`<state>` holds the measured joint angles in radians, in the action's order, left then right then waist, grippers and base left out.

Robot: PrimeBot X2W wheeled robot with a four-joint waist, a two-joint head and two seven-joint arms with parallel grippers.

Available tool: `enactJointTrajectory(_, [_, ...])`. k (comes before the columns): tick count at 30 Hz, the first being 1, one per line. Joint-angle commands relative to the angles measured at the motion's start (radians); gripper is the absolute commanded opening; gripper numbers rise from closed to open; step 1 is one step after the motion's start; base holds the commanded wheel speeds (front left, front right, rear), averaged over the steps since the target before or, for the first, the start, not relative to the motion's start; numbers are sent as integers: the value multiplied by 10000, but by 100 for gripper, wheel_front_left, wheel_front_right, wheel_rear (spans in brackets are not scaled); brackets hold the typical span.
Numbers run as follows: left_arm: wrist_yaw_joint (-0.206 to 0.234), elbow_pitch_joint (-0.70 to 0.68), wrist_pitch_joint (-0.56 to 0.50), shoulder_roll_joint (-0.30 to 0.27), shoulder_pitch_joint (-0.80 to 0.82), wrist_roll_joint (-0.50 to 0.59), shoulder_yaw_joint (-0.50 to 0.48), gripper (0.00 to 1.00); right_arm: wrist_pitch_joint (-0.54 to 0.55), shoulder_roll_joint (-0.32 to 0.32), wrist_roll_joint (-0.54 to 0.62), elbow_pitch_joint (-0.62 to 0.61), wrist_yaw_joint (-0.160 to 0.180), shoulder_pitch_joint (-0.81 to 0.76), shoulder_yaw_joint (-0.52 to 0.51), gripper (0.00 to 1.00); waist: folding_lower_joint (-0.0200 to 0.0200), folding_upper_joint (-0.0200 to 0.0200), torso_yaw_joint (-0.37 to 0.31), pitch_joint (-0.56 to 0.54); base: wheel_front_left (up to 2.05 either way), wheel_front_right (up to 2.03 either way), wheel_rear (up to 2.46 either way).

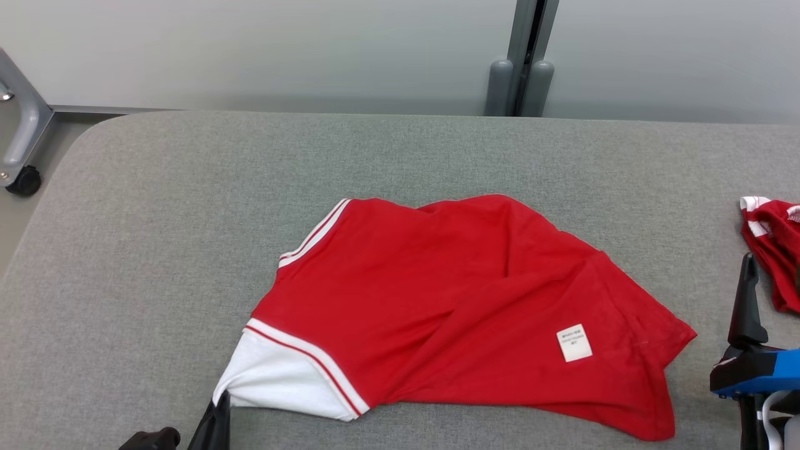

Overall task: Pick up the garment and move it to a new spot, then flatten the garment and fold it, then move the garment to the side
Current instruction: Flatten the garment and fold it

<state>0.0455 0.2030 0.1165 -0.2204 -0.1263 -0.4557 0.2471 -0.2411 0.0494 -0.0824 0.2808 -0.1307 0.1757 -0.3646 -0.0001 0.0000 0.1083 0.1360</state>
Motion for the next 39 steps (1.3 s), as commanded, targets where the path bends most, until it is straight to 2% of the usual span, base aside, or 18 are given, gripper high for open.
enactJointTrajectory(1, [110,132,106,-150,-109,-65,-180,0,-58,20,141,-46,-1,38,-101,100,1,0,-64,-14,0,0,0])
enactJointTrajectory(2, [123,176,130,-126,-110,-112,-215,0,-56,20,174,-56,-1,39,-122,100,1,0,-92,-26,0,0,0])
enactJointTrajectory(3, [120,223,203,-88,-81,-147,-244,41,-41,20,213,-62,-1,32,-138,100,1,0,-122,-44,0,0,0])
enactJointTrajectory(4, [83,235,231,-46,-15,-201,-254,86,-19,20,230,-63,-1,19,-134,100,1,0,-151,-64,0,0,0])
enactJointTrajectory(5, [36,248,298,-6,69,-239,-244,100,10,20,246,-66,-1,-5,-116,100,1,0,-179,-86,0,0,0])
enactJointTrajectory(9, [-60,215,570,135,438,-164,-114,100,230,16,394,-81,-1,-268,279,100,1,0,-269,-181,0,0,0])
enactJointTrajectory(15, [-86,23,855,305,959,18,83,100,661,17,565,-280,-1,-645,1504,100,1,0,-401,-272,0,0,0])
enactJointTrajectory(20, [-132,46,970,551,1264,76,290,100,1200,26,709,-312,-1,-813,3242,100,1,0,-529,-258,0,0,0])
enactJointTrajectory(24, [-160,162,1009,697,1363,78,426,100,1783,225,806,44,-1,-556,4407,100,1,0,-531,-213,0,0,0])
enactJointTrajectory(30, [-238,446,1086,761,1445,45,536,100,2609,618,786,1111,-1,-148,5121,100,1,0,-253,-130,0,0,0])
enactJointTrajectory(31, [-244,486,1106,764,1454,38,543,100,2678,677,794,1267,-1,-103,5206,97,1,0,-203,-121,0,0,0])
enactJointTrajectory(34, [-246,568,1159,771,1493,11,536,100,2791,773,702,1664,-1,84,5553,49,1,0,-99,-79,0,0,0])
enactJointTrajectory(35, [-242,590,1169,769,1501,1,526,100,2814,790,653,1765,-1,132,5657,40,1,0,-83,-69,0,0,0])
enactJointTrajectory(36, [-239,609,1176,767,1504,3,519,100,2829,821,608,1845,-1,185,5718,36,1,0,-75,-58,0,0,0])
enactJointTrajectory(38, [-229,647,1202,763,1510,-4,499,100,2798,875,537,1975,-1,270,5830,8,1,0,-85,-41,0,0,0])
enactJointTrajectory(39, [-213,658,1215,759,1513,-15,485,100,2718,878,516,1985,-1,298,5865,0,1,0,-104,-38,0,0,0])
